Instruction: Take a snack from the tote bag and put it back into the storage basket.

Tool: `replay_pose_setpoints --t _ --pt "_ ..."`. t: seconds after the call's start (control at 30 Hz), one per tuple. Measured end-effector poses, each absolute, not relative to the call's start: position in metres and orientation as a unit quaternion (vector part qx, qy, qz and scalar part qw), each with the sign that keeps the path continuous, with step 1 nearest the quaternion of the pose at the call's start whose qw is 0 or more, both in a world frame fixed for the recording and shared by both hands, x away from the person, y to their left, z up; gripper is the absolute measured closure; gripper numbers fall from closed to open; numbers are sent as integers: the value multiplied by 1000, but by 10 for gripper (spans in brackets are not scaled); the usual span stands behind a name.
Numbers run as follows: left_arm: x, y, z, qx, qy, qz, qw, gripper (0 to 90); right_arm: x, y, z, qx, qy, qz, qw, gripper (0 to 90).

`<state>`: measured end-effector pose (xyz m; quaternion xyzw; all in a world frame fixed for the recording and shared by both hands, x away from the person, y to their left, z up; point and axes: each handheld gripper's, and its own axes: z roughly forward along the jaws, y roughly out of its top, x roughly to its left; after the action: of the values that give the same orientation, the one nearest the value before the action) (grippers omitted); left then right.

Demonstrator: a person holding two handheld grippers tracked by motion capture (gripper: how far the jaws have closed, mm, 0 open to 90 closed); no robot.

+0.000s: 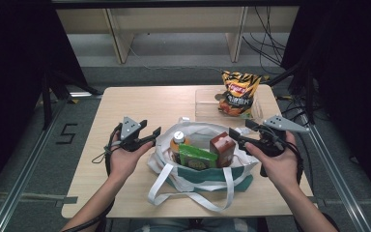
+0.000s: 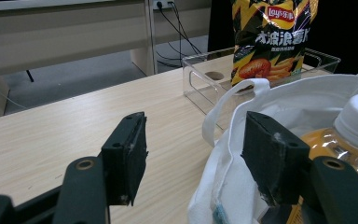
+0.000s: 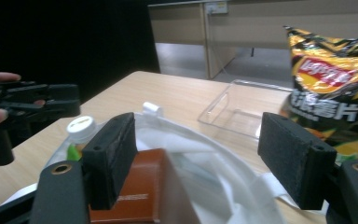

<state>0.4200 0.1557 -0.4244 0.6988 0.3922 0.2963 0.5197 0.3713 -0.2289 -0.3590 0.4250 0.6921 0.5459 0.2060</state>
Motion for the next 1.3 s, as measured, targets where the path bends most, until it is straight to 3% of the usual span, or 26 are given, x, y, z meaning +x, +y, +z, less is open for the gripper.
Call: replay_pose_setpoints --t 0.57,1.3 --pt "420 156 -424 699 391 297 520 393 365 -199 -375 402 723 530 187 254" --pt "420 156 -425 700 390 296 520 393 364 -190 -394 387 740 507 214 285"
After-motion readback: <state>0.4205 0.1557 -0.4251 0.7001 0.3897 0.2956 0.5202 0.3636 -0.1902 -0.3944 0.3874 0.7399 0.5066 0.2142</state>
